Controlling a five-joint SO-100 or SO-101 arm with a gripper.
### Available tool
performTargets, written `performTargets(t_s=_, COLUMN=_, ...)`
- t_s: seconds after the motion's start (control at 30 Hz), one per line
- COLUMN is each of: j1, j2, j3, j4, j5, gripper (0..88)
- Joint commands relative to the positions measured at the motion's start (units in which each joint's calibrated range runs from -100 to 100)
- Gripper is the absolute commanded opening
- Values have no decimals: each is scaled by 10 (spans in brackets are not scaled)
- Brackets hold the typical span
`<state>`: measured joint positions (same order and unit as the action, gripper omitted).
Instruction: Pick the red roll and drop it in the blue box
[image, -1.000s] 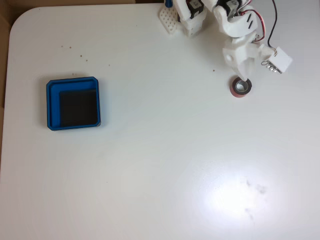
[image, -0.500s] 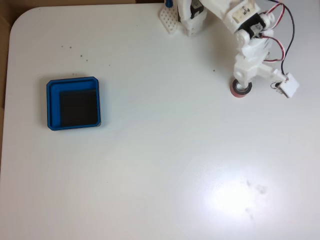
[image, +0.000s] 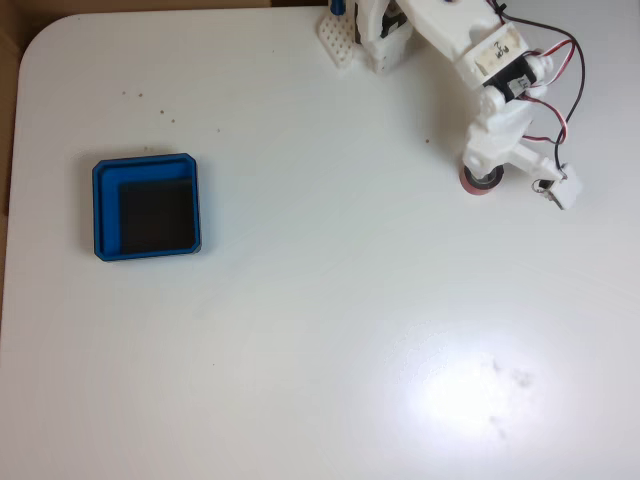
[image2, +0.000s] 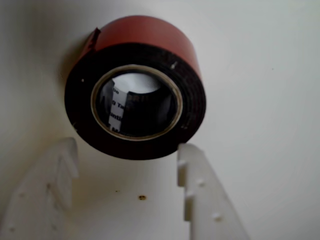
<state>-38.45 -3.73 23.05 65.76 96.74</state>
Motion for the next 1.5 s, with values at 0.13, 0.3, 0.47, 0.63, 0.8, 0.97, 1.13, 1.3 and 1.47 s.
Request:
performTargets(t_s=0.13, j1=6, j2=5, j3=-59, j4=1, j5=5, gripper=178)
performTargets(t_s=0.3, j1=22, j2=44, j3=-89, j4=1, j5=5, gripper=178)
performTargets(t_s=0.47, j1=45, j2=66, j3=-110, j4=1, j5=33, gripper=178)
performTargets(t_s=0.63, j1=64, j2=68, j3=-112, j4=2, j5=33, gripper=178)
performTargets(t_s=0.8, j1=64, j2=72, j3=-110, j4=2, j5=33, gripper=178)
performTargets(t_s=0.97, j1=62, j2=110, j3=-110, j4=2, j5=33, gripper=178)
performTargets(t_s=1.13, j1=61, j2=118, j3=-111, j4=0, j5=33, gripper=178)
performTargets(t_s=1.3, j1=63, j2=129, j3=-111, j4=-1, j5=33, gripper=178)
performTargets(t_s=1.47, j1=62, j2=148, j3=-112, j4=-1, j5=33, gripper=177)
